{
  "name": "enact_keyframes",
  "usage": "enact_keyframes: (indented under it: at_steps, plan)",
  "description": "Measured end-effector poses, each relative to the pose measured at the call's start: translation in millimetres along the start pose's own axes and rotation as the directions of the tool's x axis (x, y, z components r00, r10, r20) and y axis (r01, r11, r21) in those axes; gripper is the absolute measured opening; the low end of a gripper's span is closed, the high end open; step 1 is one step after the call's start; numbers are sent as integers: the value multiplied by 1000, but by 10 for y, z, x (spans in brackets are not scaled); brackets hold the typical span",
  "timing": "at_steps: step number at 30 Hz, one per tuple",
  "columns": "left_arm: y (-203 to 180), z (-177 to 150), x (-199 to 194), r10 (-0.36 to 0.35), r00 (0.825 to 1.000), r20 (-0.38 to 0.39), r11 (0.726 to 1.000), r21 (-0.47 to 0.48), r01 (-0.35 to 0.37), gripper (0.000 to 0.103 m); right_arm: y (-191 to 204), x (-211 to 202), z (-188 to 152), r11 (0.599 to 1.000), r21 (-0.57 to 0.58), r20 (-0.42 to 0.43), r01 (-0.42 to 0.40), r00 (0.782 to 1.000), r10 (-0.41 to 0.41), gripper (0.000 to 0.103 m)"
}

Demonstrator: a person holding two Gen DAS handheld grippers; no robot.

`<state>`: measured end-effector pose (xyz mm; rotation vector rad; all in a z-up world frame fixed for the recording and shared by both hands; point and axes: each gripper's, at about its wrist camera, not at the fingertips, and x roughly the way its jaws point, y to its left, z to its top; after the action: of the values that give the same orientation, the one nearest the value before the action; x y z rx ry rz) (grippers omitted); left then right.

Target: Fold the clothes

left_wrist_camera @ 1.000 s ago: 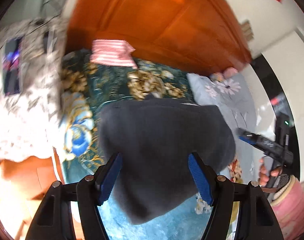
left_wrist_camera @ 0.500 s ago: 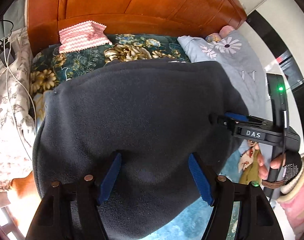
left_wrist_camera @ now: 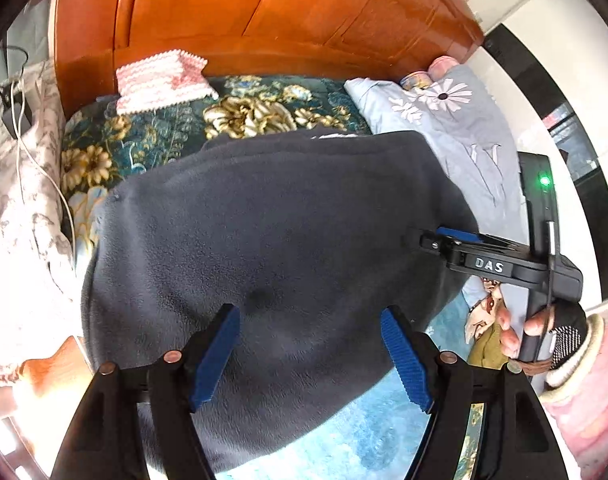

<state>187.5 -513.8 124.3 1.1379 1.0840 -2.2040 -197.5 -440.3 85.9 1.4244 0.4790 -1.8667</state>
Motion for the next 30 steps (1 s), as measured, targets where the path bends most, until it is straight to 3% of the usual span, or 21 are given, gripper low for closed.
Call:
enact_keyframes:
  at_steps: [4,17,25,27,30]
  plan:
    - [-5,-102,-189,2,999,38,1000,17,-2,77,63,-88,-8,1000,7,26,3,1000,-3,79]
    - [155,-504,-514,-39,997,60,998,-36,42,77,375,-462,-260,1000,-22,93,-5,996,7,79]
    - [147,-835,-488,-29,998,49,999,-24,31,87,504,-470,-621,998,-56,68,-4,998,8,89]
    - [163,-893,-454,-23,999,49,999,-32,24,99,507,-420,-687,999,-49,56,-1,998,3,90]
    - [205,-961,-389,-18,999,33,999,-48,20,103,517,-357,-784,999,-49,41,12,999,-10,96]
